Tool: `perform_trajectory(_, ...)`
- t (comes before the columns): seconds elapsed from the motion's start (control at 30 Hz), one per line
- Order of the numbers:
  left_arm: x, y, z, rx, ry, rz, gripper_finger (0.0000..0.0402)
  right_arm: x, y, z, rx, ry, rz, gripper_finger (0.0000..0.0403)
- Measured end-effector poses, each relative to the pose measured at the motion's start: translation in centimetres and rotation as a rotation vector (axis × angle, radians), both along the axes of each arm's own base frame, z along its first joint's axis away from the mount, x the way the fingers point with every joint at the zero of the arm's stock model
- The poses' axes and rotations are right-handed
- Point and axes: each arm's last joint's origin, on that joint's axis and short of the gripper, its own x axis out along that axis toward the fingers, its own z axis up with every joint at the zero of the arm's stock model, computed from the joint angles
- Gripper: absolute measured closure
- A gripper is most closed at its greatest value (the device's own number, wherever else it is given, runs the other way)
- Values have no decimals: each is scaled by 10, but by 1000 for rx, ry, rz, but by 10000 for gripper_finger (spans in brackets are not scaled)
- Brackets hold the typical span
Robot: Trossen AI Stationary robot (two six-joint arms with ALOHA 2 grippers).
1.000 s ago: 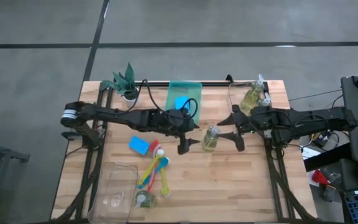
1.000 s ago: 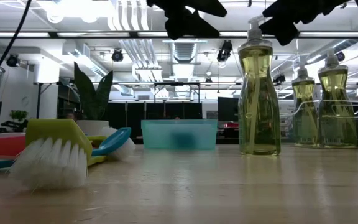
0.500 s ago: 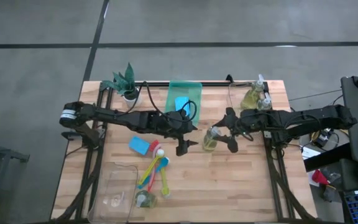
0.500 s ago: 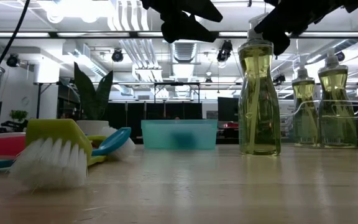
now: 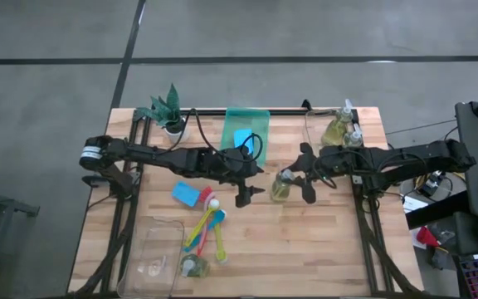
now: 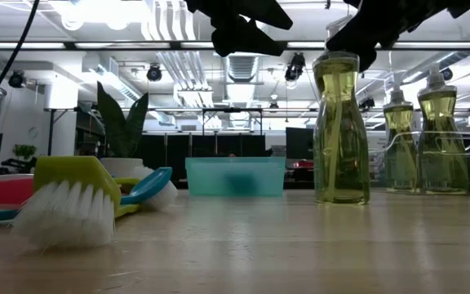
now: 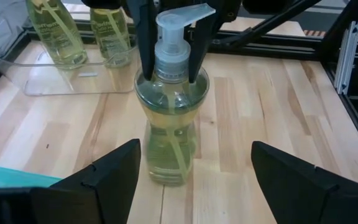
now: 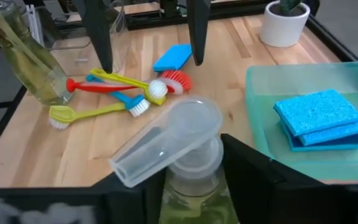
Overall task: Pick & Place Kitchen Sink Supplies
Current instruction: Put the yellow soap dispenser into the top transparent bin
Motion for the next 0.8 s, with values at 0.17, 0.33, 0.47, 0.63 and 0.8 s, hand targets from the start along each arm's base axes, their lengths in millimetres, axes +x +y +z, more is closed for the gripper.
perform_trajectory(0.17, 0, 0, 0, 0, 0, 0, 104, -2, 0, 2, -9, -9, 9, 295)
perform_trajectory(0.33, 0, 0, -3, -1, -5, 0, 105, -7, -1, 13, -32, -7, -22, 295)
perform_trajectory(0.47, 0, 0, -9, -6, -8, 1, 105, -13, -4, 32, -88, -10, -102, 294)
perform_trajectory(0.63, 0, 0, -12, -8, -7, 3, 104, -18, -7, 49, -152, -5, -191, 295)
perform_trajectory(0.8, 1, 0, -10, -9, -34, 3, 106, -25, -13, 75, -223, -55, -358, 293)
